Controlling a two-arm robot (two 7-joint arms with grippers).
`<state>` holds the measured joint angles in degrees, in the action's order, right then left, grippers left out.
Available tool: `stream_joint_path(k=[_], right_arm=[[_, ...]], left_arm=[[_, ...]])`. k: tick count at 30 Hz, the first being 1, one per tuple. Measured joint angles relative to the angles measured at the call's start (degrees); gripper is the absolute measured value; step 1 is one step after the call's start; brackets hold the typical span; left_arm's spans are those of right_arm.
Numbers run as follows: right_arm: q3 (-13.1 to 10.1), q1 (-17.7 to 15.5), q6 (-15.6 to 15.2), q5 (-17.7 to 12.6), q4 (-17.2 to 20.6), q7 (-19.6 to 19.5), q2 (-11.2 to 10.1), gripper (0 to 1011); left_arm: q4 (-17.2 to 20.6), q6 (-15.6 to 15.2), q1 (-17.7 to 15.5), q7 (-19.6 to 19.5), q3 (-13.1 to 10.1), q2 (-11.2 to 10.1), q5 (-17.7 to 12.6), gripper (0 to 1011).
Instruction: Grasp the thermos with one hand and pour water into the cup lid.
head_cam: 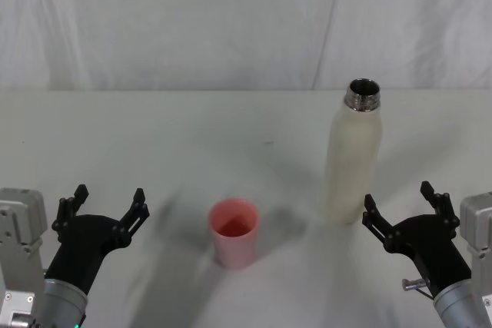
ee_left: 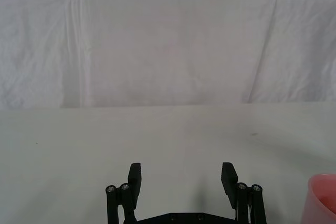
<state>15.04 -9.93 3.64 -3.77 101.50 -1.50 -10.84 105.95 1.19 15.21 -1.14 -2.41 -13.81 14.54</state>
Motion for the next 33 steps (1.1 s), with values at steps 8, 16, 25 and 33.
stream_joint_path(k=[8, 16, 25, 33], right_arm=[[0.0, 0.0, 0.0, 0.0, 0.0, 0.0, 0.0, 1002], [0.0, 0.0, 0.0, 0.0, 0.0, 0.0, 0.0, 1002], [0.0, 0.0, 0.0, 0.0, 0.0, 0.0, 0.0, 1002], [0.0, 0.0, 0.0, 0.0, 0.0, 0.0, 0.0, 1002]], left_arm=[[0.0, 0.0, 0.0, 0.0, 0.0, 0.0, 0.0, 1001], [0.0, 0.0, 0.0, 0.0, 0.0, 0.0, 0.0, 1001], [0.0, 0.0, 0.0, 0.0, 0.0, 0.0, 0.0, 1001], [0.0, 0.0, 0.0, 0.0, 0.0, 0.0, 0.0, 1001]])
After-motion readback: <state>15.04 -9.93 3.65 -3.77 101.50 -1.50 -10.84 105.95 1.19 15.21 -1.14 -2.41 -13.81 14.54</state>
